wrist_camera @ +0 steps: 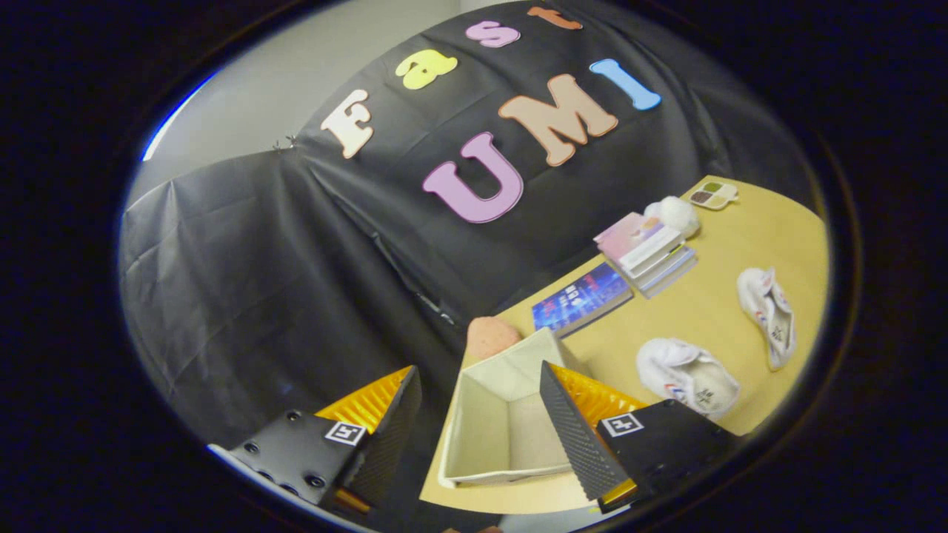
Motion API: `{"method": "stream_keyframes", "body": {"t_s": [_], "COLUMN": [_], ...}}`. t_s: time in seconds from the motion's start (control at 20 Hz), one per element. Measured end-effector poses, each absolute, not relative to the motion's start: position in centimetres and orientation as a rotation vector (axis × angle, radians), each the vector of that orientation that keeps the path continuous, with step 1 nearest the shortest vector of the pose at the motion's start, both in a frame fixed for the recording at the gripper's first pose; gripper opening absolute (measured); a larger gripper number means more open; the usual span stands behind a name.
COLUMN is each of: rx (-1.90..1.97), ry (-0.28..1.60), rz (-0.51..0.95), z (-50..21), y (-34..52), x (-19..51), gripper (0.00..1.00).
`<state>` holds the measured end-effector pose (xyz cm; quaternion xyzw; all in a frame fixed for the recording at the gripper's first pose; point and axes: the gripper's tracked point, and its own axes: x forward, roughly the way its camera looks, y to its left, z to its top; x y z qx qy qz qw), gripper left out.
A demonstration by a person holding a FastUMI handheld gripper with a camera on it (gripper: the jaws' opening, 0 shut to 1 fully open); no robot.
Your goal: Open the storage box then place both shoes into the box .Put the left shoe in first, then the right shoe, with the right side of both shoes facing outward in a uniform manner.
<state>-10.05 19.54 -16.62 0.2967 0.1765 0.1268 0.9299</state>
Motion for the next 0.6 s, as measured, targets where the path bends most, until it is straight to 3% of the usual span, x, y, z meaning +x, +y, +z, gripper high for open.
{"method": "stream_keyframes", "body": {"t_s": [0.6], "rx": [0.321], "ry": [0.579], "rz": [-0.012], "z": [-31.4], "y": [4.8], "x": [-7.7], "gripper": [0.99]}}
